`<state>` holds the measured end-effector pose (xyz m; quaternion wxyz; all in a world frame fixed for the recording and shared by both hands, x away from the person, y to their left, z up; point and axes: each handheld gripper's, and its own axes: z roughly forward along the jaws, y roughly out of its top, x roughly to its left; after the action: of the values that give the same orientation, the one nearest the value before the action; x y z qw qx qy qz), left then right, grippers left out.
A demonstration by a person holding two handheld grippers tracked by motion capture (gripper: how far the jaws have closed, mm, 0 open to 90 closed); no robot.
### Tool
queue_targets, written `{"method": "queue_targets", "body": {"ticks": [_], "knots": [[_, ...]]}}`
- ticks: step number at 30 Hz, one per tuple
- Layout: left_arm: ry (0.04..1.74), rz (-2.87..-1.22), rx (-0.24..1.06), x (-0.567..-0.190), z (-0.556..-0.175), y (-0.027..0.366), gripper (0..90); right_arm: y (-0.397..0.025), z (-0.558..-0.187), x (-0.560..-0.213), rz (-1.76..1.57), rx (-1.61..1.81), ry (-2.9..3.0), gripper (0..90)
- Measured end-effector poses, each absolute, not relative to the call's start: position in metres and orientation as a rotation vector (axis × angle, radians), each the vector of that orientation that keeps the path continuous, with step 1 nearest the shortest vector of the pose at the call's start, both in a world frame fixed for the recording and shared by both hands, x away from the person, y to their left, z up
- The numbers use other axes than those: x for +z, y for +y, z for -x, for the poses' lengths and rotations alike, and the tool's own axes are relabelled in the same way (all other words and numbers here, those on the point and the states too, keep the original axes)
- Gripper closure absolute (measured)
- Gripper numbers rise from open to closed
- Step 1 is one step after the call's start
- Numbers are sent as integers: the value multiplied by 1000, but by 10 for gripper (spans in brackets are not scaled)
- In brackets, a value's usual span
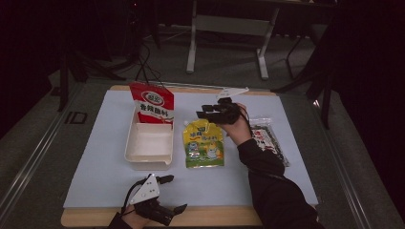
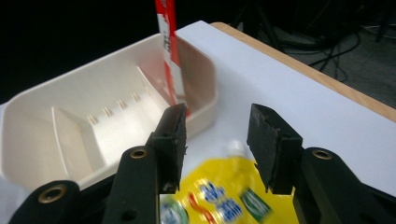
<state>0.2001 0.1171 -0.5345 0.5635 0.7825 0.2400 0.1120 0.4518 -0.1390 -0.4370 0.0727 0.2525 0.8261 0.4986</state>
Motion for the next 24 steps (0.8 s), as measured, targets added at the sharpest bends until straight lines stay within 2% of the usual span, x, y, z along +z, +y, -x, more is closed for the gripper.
{"method": "queue_targets", "body": {"ticks": [8,10,13,14,15,20,23,24], "knots": [[553,-1859,264,-537,-201,113,20,-191,-447,-440,-825,1451,2411,559],[553,-1862,259,-537,-201,113,20,-215,-446,-442,-861,1436,2379,583],[548,-1863,253,-537,-201,112,20,-239,-444,-445,-897,1412,2361,680],[548,-1863,253,-537,-201,112,20,-239,-444,-445,-897,1412,2361,680],[546,-1867,254,-538,-201,111,20,-250,-442,-446,-913,1390,2346,746],[545,-1870,252,-538,-202,111,20,-304,-442,-464,-1033,1269,2314,897],[548,-1876,255,-539,-202,111,20,-321,-442,-471,-1076,1244,2292,899],[547,-1877,253,-539,-203,111,20,-338,-442,-479,-1118,1212,2272,900]]}}
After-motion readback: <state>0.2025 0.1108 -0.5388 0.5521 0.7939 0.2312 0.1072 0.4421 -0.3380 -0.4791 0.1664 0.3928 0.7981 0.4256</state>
